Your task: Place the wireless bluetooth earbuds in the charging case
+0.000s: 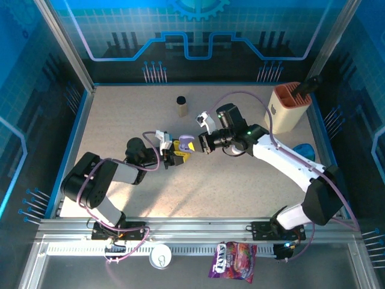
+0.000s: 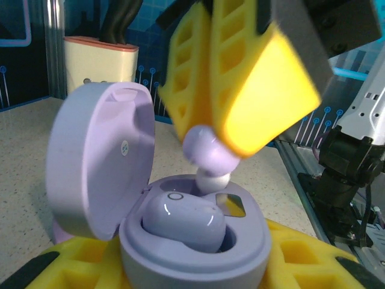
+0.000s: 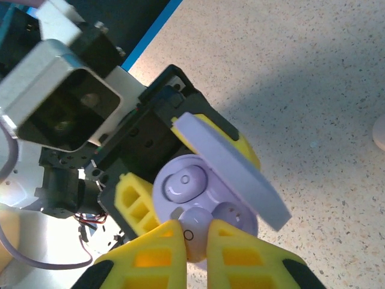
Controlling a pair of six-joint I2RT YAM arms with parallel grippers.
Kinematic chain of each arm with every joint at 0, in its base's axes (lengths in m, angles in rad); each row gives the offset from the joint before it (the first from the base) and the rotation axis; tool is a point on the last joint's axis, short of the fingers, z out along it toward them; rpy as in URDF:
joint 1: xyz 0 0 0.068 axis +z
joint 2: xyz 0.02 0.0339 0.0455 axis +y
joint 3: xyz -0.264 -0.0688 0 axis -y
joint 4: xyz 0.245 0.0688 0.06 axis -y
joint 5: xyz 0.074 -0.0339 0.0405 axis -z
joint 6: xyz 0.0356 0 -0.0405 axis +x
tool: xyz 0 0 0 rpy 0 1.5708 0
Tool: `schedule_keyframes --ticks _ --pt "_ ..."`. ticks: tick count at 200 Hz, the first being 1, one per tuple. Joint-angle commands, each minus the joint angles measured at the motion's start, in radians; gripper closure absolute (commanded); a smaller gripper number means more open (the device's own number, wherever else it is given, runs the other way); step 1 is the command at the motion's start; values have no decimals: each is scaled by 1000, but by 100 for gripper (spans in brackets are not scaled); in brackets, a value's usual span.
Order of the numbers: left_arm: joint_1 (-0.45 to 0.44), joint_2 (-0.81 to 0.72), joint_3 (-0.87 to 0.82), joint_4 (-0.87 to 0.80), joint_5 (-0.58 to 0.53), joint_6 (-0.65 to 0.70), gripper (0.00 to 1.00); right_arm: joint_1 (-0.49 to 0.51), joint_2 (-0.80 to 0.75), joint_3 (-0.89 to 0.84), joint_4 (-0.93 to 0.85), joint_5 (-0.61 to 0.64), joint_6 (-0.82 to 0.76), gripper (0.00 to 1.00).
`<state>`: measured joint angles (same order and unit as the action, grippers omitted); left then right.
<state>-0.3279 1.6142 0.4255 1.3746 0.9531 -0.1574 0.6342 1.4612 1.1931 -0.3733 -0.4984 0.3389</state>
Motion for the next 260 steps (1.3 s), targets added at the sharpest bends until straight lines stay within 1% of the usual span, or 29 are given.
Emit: schedule_keyframes --ticks 1,44,65,71,86,119,142,160,176,195,208,232,260 --pt "-8 -31 18 27 45 -2 68 -6 14 21 1 -3 -14 90" --pt "-8 -39 10 27 38 6 68 -5 20 16 -16 12 -24 90" --pt "-8 -38 8 27 28 12 68 -5 19 22 -35 25 -33 88" --pt "-8 -39 7 27 26 15 68 -5 18 23 -41 33 -35 86" --pt "-8 -38 9 28 26 13 68 -5 11 25 -43 47 -30 77" --pt "-8 -33 11 28 24 12 68 -6 -20 20 -17 38 -8 61" --pt "-8 -34 8 27 17 16 68 -12 -54 10 -4 31 -13 53" --pt "-8 -40 4 27 11 17 68 -30 -77 3 27 24 10 50" --pt "-10 -44 5 27 17 13 68 -42 -67 20 34 9 17 47" --pt "-13 -49 6 27 24 7 68 -45 -35 61 17 4 -10 42" --pt "-14 -55 6 27 26 7 68 -48 -18 76 30 3 -12 41" --pt "-14 -60 0 28 23 3 68 -52 15 112 33 -55 -22 39" --pt "-16 -60 -2 27 16 -6 69 -51 38 138 8 -158 -46 42"
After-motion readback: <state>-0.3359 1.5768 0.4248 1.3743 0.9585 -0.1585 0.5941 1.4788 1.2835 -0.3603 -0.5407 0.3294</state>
